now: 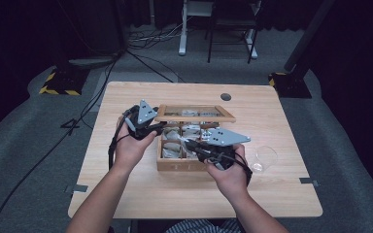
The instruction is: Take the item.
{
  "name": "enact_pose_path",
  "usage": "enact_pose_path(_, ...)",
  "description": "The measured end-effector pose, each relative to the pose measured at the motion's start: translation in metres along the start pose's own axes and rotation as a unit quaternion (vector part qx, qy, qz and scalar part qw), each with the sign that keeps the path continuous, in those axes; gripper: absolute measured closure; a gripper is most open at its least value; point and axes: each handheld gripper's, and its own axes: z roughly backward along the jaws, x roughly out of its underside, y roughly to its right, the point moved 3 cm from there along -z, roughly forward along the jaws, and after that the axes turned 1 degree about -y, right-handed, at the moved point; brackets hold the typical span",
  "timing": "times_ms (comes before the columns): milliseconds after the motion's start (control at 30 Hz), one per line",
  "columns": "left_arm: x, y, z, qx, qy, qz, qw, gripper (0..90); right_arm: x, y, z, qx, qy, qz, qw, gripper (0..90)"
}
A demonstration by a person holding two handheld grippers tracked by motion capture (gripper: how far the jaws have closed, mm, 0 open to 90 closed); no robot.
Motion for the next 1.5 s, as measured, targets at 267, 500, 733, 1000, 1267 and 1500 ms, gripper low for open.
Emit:
enact_pose_path(267,0.0,0.0,0.0,0.0,0.0,0.0,1.0,51.1,0.002,0.012,0.034,0.021,0.021,-0.004,0.9996,88.3)
enact_pose_path(500,0.0,0.001,0.0,-0.005,-0.002,-0.001,1.0,51.2,0.008,0.023,0.066,0.041,0.041,-0.013,0.9982,88.3)
enact_pose_path(733,0.001,0.002,-0.002,-0.008,-0.007,-0.006,0.9999,50.8,0.02,0.036,0.097,0.067,0.056,-0.028,0.9958,88.3)
enact_pose_path(1000,0.002,0.003,-0.003,-0.011,-0.009,-0.007,0.9999,50.4,0.026,0.051,0.124,0.094,0.068,-0.041,0.9924,88.3)
enact_pose_path(1267,0.003,0.004,-0.003,-0.01,-0.01,-0.008,0.9999,50.2,0.029,0.063,0.141,0.118,0.07,-0.047,0.9894,88.3)
enact_pose_path(1500,0.003,0.004,-0.003,-0.012,-0.01,-0.008,0.9999,50.2,0.034,0.074,0.154,0.136,0.07,-0.052,0.9869,88.3)
